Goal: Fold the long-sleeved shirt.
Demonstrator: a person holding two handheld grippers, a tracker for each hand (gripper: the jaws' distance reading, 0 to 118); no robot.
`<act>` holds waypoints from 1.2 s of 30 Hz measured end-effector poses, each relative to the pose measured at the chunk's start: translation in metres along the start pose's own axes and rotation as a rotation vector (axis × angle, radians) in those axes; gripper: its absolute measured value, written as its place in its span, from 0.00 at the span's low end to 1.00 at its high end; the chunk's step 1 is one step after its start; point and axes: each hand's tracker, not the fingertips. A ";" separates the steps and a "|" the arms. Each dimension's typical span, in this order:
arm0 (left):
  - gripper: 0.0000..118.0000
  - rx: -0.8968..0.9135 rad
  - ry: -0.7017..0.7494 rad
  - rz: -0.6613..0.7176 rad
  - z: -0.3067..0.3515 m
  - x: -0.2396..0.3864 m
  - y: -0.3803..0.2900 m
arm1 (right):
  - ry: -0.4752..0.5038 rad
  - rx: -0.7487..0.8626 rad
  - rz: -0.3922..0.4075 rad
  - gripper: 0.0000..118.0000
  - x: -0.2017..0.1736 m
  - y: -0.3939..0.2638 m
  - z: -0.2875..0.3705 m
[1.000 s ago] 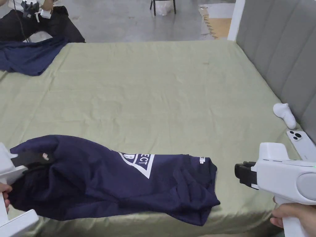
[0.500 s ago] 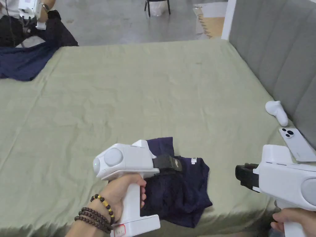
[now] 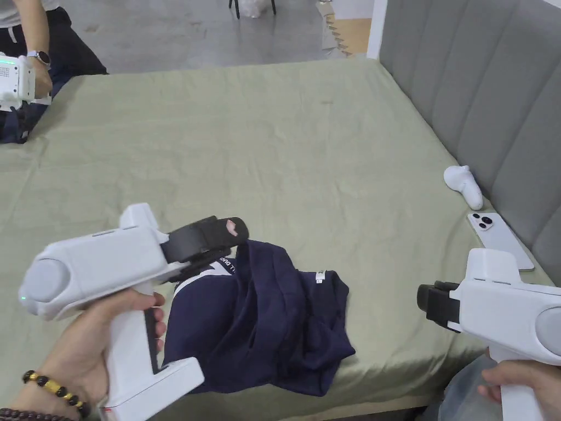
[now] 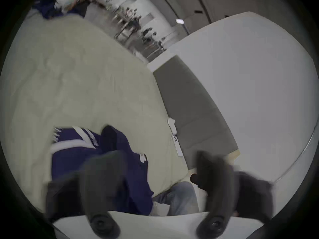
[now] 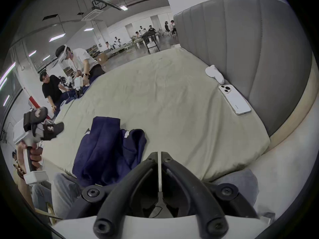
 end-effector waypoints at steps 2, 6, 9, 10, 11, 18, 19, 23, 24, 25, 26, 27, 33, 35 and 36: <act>0.05 0.030 0.157 -0.092 0.012 -0.008 -0.001 | 0.013 0.001 0.015 0.01 -0.008 0.002 -0.002; 0.04 -0.031 0.420 -0.280 0.003 -0.031 -0.026 | 0.046 -0.007 0.046 0.01 -0.022 0.003 -0.006; 0.04 -0.088 0.423 -0.310 -0.025 -0.046 -0.052 | 0.050 -0.020 0.064 0.01 -0.028 0.001 -0.009; 0.04 -0.083 0.427 -0.313 -0.036 -0.057 -0.058 | 0.050 -0.024 0.067 0.01 -0.029 0.000 -0.010; 0.03 -0.090 0.431 -0.351 -0.049 -0.059 -0.069 | 0.053 -0.031 0.070 0.01 -0.029 0.000 -0.010; 0.03 -0.058 0.348 -0.475 -0.108 -0.032 -0.108 | 0.024 -0.043 0.071 0.01 -0.022 -0.006 -0.004; 0.03 -0.059 0.311 -0.474 -0.115 -0.023 -0.112 | 0.022 -0.044 0.067 0.01 -0.020 -0.007 -0.003; 0.03 -0.115 0.244 -0.502 -0.148 0.005 -0.131 | 0.003 -0.053 0.053 0.01 -0.011 -0.009 -0.002; 0.03 -0.137 0.224 -0.503 -0.159 0.009 -0.136 | -0.003 -0.053 0.047 0.01 -0.009 -0.010 -0.001; 0.03 -0.151 0.222 -0.500 -0.167 0.013 -0.139 | -0.006 -0.053 0.044 0.01 -0.007 -0.011 0.001; 0.03 -0.170 0.218 -0.481 -0.174 0.019 -0.143 | -0.010 -0.052 0.041 0.01 -0.005 -0.012 0.002; 0.03 -0.200 0.185 -0.446 -0.182 0.022 -0.147 | -0.013 -0.051 0.039 0.01 -0.003 -0.012 0.004; 0.03 -0.310 0.237 -0.440 -0.207 0.025 -0.165 | -0.042 -0.053 0.025 0.01 0.005 -0.012 0.010; 0.03 -0.283 0.190 -0.364 -0.186 0.031 -0.154 | -0.040 -0.052 0.027 0.01 0.001 -0.008 0.009; 0.03 -0.254 0.160 -0.315 -0.172 0.033 -0.146 | -0.030 -0.051 0.042 0.01 -0.004 -0.005 0.006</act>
